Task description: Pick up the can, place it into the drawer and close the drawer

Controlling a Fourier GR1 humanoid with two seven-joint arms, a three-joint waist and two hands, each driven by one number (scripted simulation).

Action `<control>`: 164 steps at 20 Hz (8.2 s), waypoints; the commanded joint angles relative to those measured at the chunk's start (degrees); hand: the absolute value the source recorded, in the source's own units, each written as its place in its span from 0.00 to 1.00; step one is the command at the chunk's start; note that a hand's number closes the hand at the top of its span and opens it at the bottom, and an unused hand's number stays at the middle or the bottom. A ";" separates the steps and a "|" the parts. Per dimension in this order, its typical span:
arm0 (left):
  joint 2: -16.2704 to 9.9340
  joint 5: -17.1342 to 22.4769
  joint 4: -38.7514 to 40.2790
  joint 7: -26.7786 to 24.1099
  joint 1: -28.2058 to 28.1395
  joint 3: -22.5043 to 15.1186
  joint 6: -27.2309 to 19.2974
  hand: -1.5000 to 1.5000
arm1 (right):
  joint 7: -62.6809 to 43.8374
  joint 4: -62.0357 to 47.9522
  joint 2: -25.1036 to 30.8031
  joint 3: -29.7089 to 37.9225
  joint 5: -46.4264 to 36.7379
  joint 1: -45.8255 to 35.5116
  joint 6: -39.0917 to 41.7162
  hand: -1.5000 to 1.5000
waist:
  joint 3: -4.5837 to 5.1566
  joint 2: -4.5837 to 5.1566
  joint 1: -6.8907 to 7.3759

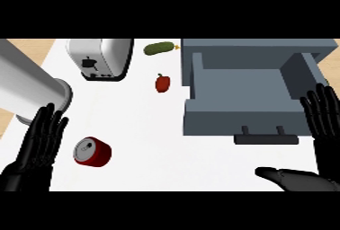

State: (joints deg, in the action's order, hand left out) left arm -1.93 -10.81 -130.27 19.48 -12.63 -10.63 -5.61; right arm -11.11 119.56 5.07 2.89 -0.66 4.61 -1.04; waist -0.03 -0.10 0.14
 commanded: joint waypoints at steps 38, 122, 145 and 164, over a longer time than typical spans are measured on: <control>1.20 5.55 22.20 -17.28 -2.36 9.33 -2.12 0.00 | 8.80 -1.24 -3.29 6.45 2.43 10.81 9.19 0.00 | 0.03 0.05 -0.16; -2.64 16.77 68.54 -41.88 20.82 19.17 5.71 1.00 | 8.25 3.21 -4.09 14.17 7.47 13.01 17.08 0.00 | 0.02 0.06 -0.38; 1.82 10.85 47.71 -15.63 38.00 7.56 -5.21 1.00 | 4.55 8.68 -5.04 13.34 8.52 14.04 13.88 0.00 | 0.01 -0.06 -0.60; 1.93 13.05 65.09 -2.59 73.56 1.05 -20.38 1.00 | 4.40 7.67 -3.26 14.74 9.38 12.97 14.11 0.00 | 0.00 0.16 -1.52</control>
State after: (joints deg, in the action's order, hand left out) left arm -0.03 1.15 -69.97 15.23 53.41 -9.97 -23.09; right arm -5.79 125.75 1.32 16.71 7.26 16.79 12.29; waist -0.03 0.06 -1.03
